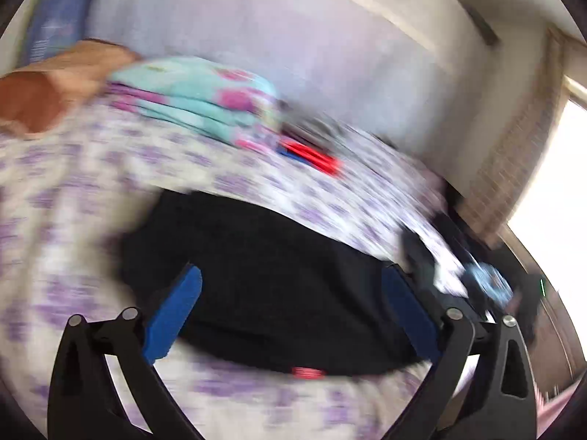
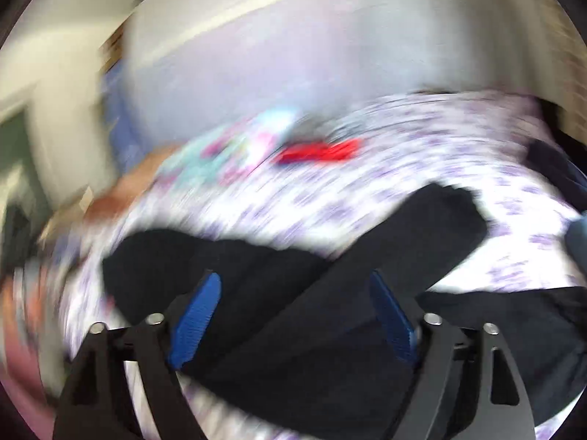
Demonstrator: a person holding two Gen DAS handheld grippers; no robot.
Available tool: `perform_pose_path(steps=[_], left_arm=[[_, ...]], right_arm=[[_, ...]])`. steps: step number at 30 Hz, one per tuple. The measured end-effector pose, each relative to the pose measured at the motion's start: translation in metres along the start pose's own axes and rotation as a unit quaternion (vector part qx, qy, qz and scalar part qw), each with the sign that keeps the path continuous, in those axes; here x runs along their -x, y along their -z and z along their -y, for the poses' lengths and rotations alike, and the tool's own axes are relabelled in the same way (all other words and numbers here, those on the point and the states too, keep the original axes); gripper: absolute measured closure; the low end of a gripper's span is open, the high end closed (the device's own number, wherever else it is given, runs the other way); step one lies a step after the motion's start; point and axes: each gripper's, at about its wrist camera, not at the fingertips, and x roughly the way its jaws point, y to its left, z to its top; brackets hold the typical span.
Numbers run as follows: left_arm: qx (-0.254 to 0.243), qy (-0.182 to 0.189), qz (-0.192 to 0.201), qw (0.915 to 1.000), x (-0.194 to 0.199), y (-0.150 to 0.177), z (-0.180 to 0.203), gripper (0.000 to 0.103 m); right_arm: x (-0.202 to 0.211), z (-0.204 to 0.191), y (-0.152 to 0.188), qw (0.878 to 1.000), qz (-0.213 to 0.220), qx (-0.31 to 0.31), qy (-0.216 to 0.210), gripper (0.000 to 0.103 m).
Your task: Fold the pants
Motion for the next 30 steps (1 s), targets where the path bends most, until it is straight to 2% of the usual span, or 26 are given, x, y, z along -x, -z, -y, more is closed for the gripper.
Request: perform_pose_path(steps=[2, 3, 5, 6, 7, 8, 10, 11, 13, 14, 16, 18, 21, 23, 24, 25, 26, 27, 30], left_arm=[[-0.031, 0.052, -0.058, 0.9965, -0.048, 0.016, 0.038, 0.005], [-0.032, 0.063, -0.093, 0.9932, -0.076, 0.026, 0.055, 0.005], [-0.025, 0.103, -0.162, 0.981, -0.125, 0.048, 0.086, 0.005], [-0.023, 0.123, -0.182, 0.9753, -0.138, 0.056, 0.096, 0.005], [-0.022, 0.135, -0.198, 0.9706, -0.148, 0.066, 0.105, 0.005], [-0.027, 0.122, -0.197, 0.9723, -0.157, 0.074, 0.114, 0.005], [-0.083, 0.075, -0.163, 0.9802, -0.16, 0.087, 0.13, 0.005], [-0.108, 0.063, -0.159, 0.9793, -0.161, 0.093, 0.135, 0.005], [-0.165, 0.037, -0.142, 0.9752, -0.16, 0.107, 0.142, 0.005], [-0.176, 0.032, -0.136, 0.9745, -0.153, 0.108, 0.145, 0.005], [-0.178, 0.032, -0.134, 0.9743, -0.152, 0.11, 0.144, 0.005], [-0.161, 0.047, -0.135, 0.9766, -0.149, 0.107, 0.138, 0.005], [-0.148, 0.066, -0.135, 0.9776, -0.152, 0.102, 0.132, 0.005], [-0.148, 0.067, -0.135, 0.9774, -0.156, 0.102, 0.133, 0.005], [-0.148, 0.067, -0.135, 0.9774, -0.156, 0.102, 0.133, 0.005], [-0.148, 0.068, -0.135, 0.9775, -0.156, 0.101, 0.133, 0.005], [-0.147, 0.068, -0.135, 0.9776, -0.162, 0.101, 0.136, 0.005], [-0.147, 0.069, -0.135, 0.9775, -0.166, 0.102, 0.139, 0.005], [-0.146, 0.071, -0.135, 0.9776, -0.166, 0.102, 0.138, 0.005]], right_arm=[[-0.01, 0.025, -0.031, 0.998, -0.015, -0.054, -0.011, 0.011], [-0.018, 0.037, -0.044, 0.996, -0.029, -0.079, -0.01, 0.011], [-0.037, 0.059, -0.067, 0.991, -0.048, -0.123, -0.014, 0.011], [-0.049, 0.068, -0.076, 0.988, -0.059, -0.14, -0.011, 0.011], [-0.063, 0.075, -0.083, 0.985, -0.074, -0.156, 0.01, 0.011], [-0.08, 0.084, -0.092, 0.981, -0.091, -0.166, 0.034, 0.011], [-0.115, 0.095, -0.103, 0.976, -0.13, -0.155, 0.079, 0.012], [-0.136, 0.1, -0.107, 0.971, -0.155, -0.147, 0.104, 0.013], [-0.173, 0.107, -0.108, 0.958, -0.203, -0.15, 0.137, 0.027], [-0.193, 0.111, -0.108, 0.95, -0.224, -0.15, 0.158, 0.028], [-0.231, 0.121, -0.109, 0.931, -0.263, -0.149, 0.205, 0.03], [-0.252, 0.132, -0.109, 0.915, -0.278, -0.165, 0.24, 0.03], [-0.278, 0.144, -0.101, 0.894, -0.314, -0.186, 0.259, 0.032], [-0.281, 0.145, -0.095, 0.893, -0.314, -0.179, 0.268, 0.042], [-0.279, 0.144, -0.095, 0.895, -0.311, -0.172, 0.27, 0.058], [-0.274, 0.143, -0.096, 0.898, -0.307, -0.168, 0.265, 0.079], [-0.269, 0.144, -0.096, 0.899, -0.306, -0.17, 0.262, 0.09], [-0.261, 0.145, -0.098, 0.901, -0.303, -0.175, 0.255, 0.095], [-0.224, 0.141, -0.11, 0.918, -0.272, -0.175, 0.23, 0.097]])
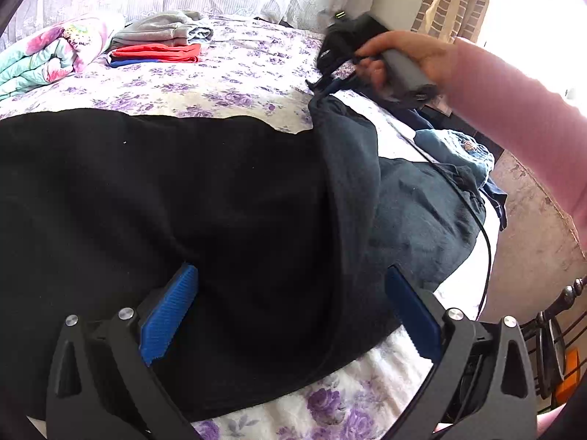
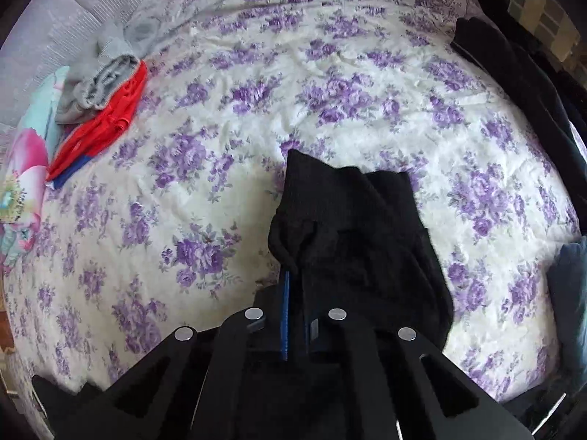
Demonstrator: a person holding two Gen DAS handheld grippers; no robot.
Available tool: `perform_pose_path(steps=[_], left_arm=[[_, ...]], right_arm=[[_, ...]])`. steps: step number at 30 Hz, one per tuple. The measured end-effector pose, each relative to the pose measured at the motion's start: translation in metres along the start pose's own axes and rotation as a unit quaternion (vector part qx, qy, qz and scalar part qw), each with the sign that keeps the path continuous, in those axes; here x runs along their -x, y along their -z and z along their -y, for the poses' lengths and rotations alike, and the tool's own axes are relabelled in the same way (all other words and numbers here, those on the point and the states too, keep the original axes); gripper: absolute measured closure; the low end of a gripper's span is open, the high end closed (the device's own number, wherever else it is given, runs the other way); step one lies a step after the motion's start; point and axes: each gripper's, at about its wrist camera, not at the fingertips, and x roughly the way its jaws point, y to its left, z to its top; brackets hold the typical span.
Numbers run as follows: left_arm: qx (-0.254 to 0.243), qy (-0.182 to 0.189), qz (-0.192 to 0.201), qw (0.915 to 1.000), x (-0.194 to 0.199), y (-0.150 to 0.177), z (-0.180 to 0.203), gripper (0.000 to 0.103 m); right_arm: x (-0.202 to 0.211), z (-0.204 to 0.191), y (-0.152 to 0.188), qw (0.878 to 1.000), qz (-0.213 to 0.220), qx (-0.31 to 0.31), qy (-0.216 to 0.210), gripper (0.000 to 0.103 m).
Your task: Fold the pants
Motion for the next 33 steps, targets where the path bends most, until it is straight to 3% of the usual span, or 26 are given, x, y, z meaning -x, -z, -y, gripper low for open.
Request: perform_pose_path(steps=[3, 6, 10, 12, 15, 18, 21, 24, 26, 28, 29, 32, 33], left_arm=[[0.0, -0.001, 0.0, 1.0, 0.0, 0.0, 0.0, 0.005], [-0.006, -0.008, -0.003, 0.9999, 0.0, 0.001, 0.002, 0.005], [-0.006, -0.016, -0.001, 0.9998, 0.0, 0.001, 0.004, 0.005], [-0.006, -0.022, -0.006, 0.9997, -0.001, -0.002, 0.007, 0.005], [-0.005, -0.018, -0.008, 0.9998, 0.003, -0.008, 0.017, 0.005], [-0.007, 0.043, -0.011, 0.999, 0.007, -0.012, 0.037, 0.005], [-0.012, 0.101, -0.026, 0.9945, 0.001, -0.01, 0.061, 0.005], [-0.013, 0.147, -0.052, 0.9876, -0.014, -0.006, 0.081, 0.005], [-0.017, 0.152, -0.057, 0.9866, -0.023, -0.004, 0.093, 0.005], [-0.025, 0.148, -0.057, 0.987, -0.029, -0.005, 0.102, 0.005], [-0.027, 0.148, -0.057, 0.9869, -0.031, -0.004, 0.105, 0.005], [-0.032, 0.159, -0.055, 0.9852, -0.028, -0.001, 0.112, 0.005], [-0.033, 0.17, -0.057, 0.9833, -0.028, 0.0, 0.115, 0.005]], right_arm=[[0.054, 0.028, 0.015, 0.996, 0.048, -0.022, -0.078, 0.097], [0.117, 0.067, 0.039, 0.98, 0.103, -0.046, -0.165, 0.097], [0.186, 0.138, 0.096, 0.943, 0.181, -0.078, -0.267, 0.097], [0.196, 0.174, 0.121, 0.927, 0.204, -0.1, -0.299, 0.097], [0.169, 0.235, 0.166, 0.905, 0.206, -0.151, -0.34, 0.097], [0.105, 0.291, 0.205, 0.886, 0.183, -0.232, -0.358, 0.097], [0.054, 0.322, 0.229, 0.86, 0.158, -0.285, -0.392, 0.097], [0.036, 0.326, 0.238, 0.843, 0.154, -0.287, -0.428, 0.096], [0.039, 0.326, 0.233, 0.842, 0.152, -0.281, -0.435, 0.086], [0.045, 0.325, 0.226, 0.84, 0.162, -0.274, -0.44, 0.061], [0.049, 0.322, 0.219, 0.844, 0.167, -0.265, -0.436, 0.057], [0.053, 0.304, 0.197, 0.869, 0.165, -0.238, -0.401, 0.053], [0.053, 0.297, 0.189, 0.88, 0.159, -0.23, -0.385, 0.062]])
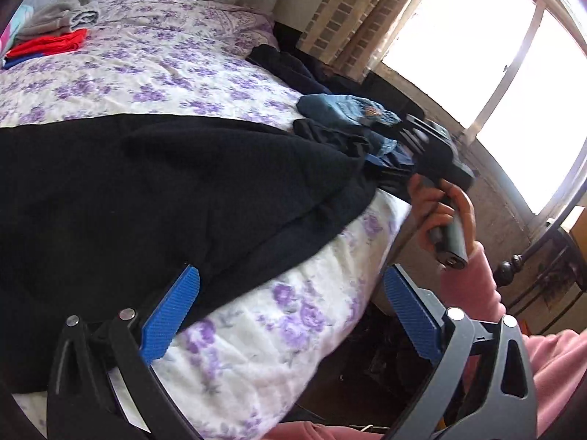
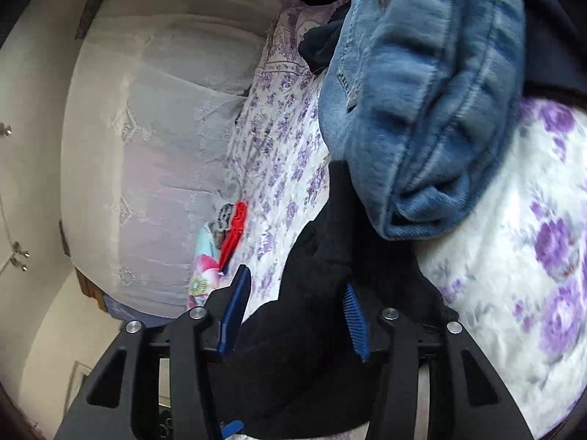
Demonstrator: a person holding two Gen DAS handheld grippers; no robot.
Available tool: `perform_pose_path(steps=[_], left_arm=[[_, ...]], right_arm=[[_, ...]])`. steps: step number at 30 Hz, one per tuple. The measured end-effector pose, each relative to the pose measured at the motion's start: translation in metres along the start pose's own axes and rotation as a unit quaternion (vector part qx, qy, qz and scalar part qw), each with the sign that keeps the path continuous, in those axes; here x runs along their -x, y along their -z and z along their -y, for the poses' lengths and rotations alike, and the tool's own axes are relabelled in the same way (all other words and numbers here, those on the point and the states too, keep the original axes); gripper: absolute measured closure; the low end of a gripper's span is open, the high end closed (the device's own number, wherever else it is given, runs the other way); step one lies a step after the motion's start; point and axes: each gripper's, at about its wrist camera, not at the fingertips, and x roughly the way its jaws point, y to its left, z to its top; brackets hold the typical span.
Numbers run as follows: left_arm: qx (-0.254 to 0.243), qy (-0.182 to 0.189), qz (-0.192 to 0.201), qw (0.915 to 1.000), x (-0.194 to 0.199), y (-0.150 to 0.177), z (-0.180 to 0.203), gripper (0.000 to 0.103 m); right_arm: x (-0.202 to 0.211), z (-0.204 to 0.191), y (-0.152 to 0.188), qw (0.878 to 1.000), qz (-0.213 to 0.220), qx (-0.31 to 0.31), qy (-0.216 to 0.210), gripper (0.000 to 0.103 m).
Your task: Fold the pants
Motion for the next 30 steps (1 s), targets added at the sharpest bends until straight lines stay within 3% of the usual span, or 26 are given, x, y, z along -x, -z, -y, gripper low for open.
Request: perform_pose_path(steps=[1, 2, 4, 7, 10, 13, 17, 21, 23, 25, 27, 29, 30], left_arm=[[-0.001, 0.006, -0.003, 1.0, -0.002, 0.001, 0.003, 0.005], [-0.003, 0.005, -0.005, 1.0, -0.003, 0.002, 0.006, 0.005], [-0.01, -0.003, -0.006, 0.9999, -0.006, 0.004, 0.01, 0.005], [-0.002, 0.008, -0.005, 1.0, -0.008, 0.002, 0.013, 0.005], [0.011, 0.039, -0.008, 0.9992, -0.012, -0.001, 0.014, 0.005], [0.037, 0.068, -0.005, 0.997, -0.02, -0.005, 0.014, 0.005], [0.128, 0.098, 0.031, 0.9865, -0.018, -0.013, -0.01, 0.005], [0.191, 0.087, 0.057, 0.9761, -0.015, -0.017, -0.028, 0.007], [0.206, 0.082, 0.074, 0.9724, -0.008, -0.018, -0.032, 0.017], [0.209, 0.087, 0.089, 0.9701, 0.0, -0.018, -0.034, 0.037], [0.209, 0.076, 0.094, 0.9704, 0.003, -0.019, -0.039, 0.047], [0.221, 0.07, 0.079, 0.9696, 0.0, -0.012, -0.049, 0.05], [0.232, 0.069, 0.067, 0.968, -0.004, -0.006, -0.056, 0.058]], right_arm=[[-0.006, -0.008, -0.003, 1.0, -0.004, 0.016, 0.019, 0.093], [-0.013, -0.022, -0.005, 0.999, -0.011, 0.046, 0.027, 0.098], [-0.006, -0.052, -0.002, 0.995, 0.003, 0.095, 0.01, 0.098], [0.038, -0.097, 0.005, 0.984, 0.066, 0.152, -0.07, 0.098], [0.065, -0.096, 0.01, 0.979, 0.093, 0.146, -0.109, 0.098], [0.078, -0.08, 0.012, 0.98, 0.093, 0.142, -0.106, 0.098], [0.089, -0.064, 0.017, 0.98, 0.087, 0.144, -0.102, 0.098], [0.097, -0.068, 0.019, 0.977, 0.087, 0.159, -0.11, 0.098], [0.101, -0.067, 0.019, 0.976, 0.088, 0.163, -0.119, 0.098], [0.103, -0.061, 0.02, 0.973, 0.091, 0.171, -0.129, 0.098], [0.102, -0.046, 0.024, 0.97, 0.091, 0.182, -0.129, 0.098], [0.095, -0.013, 0.029, 0.982, 0.077, 0.145, -0.095, 0.098], [0.09, 0.007, 0.032, 0.989, 0.065, 0.114, -0.072, 0.098]])
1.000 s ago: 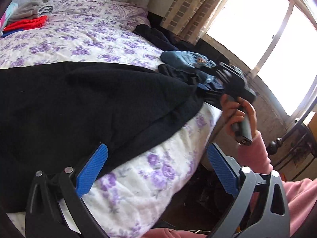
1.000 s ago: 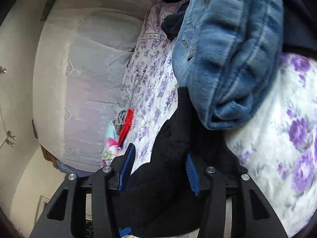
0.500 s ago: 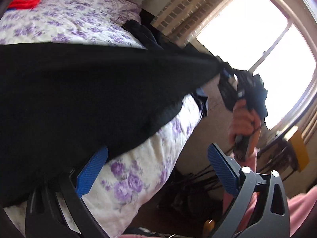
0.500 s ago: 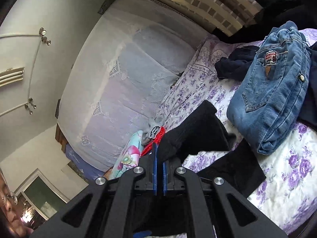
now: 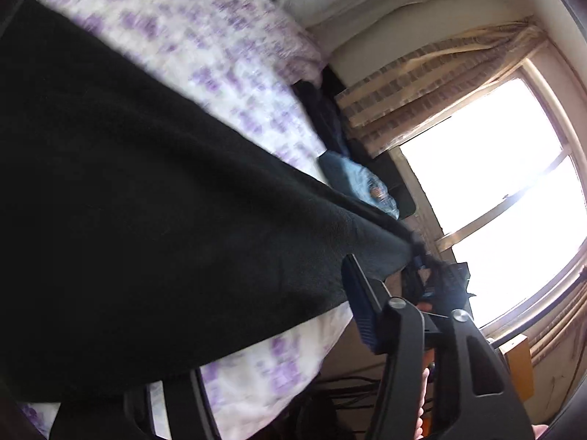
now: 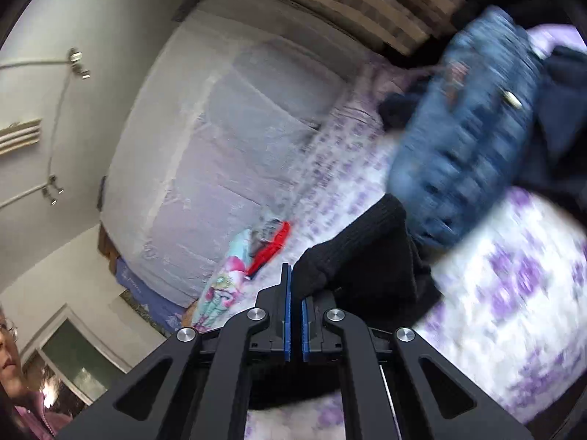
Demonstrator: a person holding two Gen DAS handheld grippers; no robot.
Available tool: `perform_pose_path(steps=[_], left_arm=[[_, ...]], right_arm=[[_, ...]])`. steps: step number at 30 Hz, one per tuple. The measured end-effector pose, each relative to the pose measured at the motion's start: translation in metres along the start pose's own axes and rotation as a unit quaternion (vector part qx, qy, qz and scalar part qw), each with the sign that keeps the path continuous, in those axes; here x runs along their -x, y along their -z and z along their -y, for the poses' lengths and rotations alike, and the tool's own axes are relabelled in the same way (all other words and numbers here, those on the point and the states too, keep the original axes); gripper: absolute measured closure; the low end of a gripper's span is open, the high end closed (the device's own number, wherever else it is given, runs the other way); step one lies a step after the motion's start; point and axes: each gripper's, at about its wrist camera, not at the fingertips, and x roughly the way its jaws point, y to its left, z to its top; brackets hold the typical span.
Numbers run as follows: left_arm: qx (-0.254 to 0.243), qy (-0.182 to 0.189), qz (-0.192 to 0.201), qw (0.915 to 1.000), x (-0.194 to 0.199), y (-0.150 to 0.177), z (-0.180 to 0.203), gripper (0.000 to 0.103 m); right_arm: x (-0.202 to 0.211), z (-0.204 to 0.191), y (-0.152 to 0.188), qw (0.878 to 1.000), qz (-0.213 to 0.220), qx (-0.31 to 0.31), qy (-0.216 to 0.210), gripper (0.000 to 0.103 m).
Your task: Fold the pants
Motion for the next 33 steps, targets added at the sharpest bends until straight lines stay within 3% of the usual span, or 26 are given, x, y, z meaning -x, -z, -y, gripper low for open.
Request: perform_pose_path(steps=[1, 3, 5, 9, 12, 16, 18, 22, 23, 24, 26, 29, 30, 33], left_arm=[[0.005, -0.006, -0.007, 0.9999, 0.0, 0.003, -0.007, 0.073], [0.003, -0.009, -0.009, 0.9999, 0.003, 0.002, -0.013, 0.08], [0.012, -0.001, -0.011, 0.9999, 0.003, -0.003, -0.015, 0.08], [-0.008, 0.001, 0.004, 1.0, 0.008, -0.025, -0.004, 0.08], [-0.041, 0.015, 0.048, 0.9979, 0.027, -0.044, 0.016, 0.08], [-0.093, 0.018, 0.102, 0.9902, 0.055, -0.044, 0.039, 0.08], [-0.096, 0.019, 0.088, 0.9913, 0.052, -0.033, 0.035, 0.08], [-0.039, -0.013, -0.009, 0.9991, 0.008, -0.006, -0.011, 0.08], [-0.022, -0.022, -0.025, 0.9992, -0.002, 0.002, -0.026, 0.084], [-0.043, -0.034, -0.01, 0.9984, 0.0, 0.006, -0.025, 0.092], [-0.07, -0.042, -0.011, 0.9966, 0.004, 0.007, -0.016, 0.091], [-0.068, -0.031, -0.019, 0.997, 0.007, 0.009, -0.013, 0.082], [-0.076, -0.029, -0.021, 0.9965, 0.009, 0.011, -0.01, 0.073], [-0.135, -0.036, -0.023, 0.9899, 0.019, 0.021, 0.011, 0.04]], right_arm=[[0.0, 0.02, 0.008, 0.999, -0.012, -0.033, 0.017, 0.098], [0.001, 0.052, 0.024, 0.995, -0.028, -0.091, 0.03, 0.098], [-0.003, 0.049, 0.024, 0.995, -0.031, -0.092, 0.035, 0.098], [-0.026, 0.0, -0.023, 0.999, -0.033, -0.037, -0.004, 0.099], [-0.045, -0.05, -0.07, 0.999, -0.02, 0.024, -0.038, 0.099], [-0.036, -0.098, -0.084, 0.991, 0.003, 0.092, -0.095, 0.099], [-0.025, -0.083, -0.07, 0.992, 0.008, 0.089, -0.087, 0.099], [-0.018, 0.013, -0.029, 0.999, -0.019, 0.013, 0.032, 0.099], [-0.02, 0.035, -0.017, 0.998, -0.034, 0.0, 0.053, 0.099], [-0.021, 0.052, -0.006, 0.996, -0.049, -0.012, 0.072, 0.102], [-0.011, 0.059, 0.004, 0.998, -0.044, -0.012, 0.048, 0.099], [0.002, 0.042, -0.004, 0.996, -0.045, 0.004, 0.075, 0.075], [0.006, 0.035, -0.006, 0.995, -0.041, 0.013, 0.088, 0.07], [0.012, 0.009, -0.016, 0.993, -0.028, 0.048, 0.107, 0.069]])
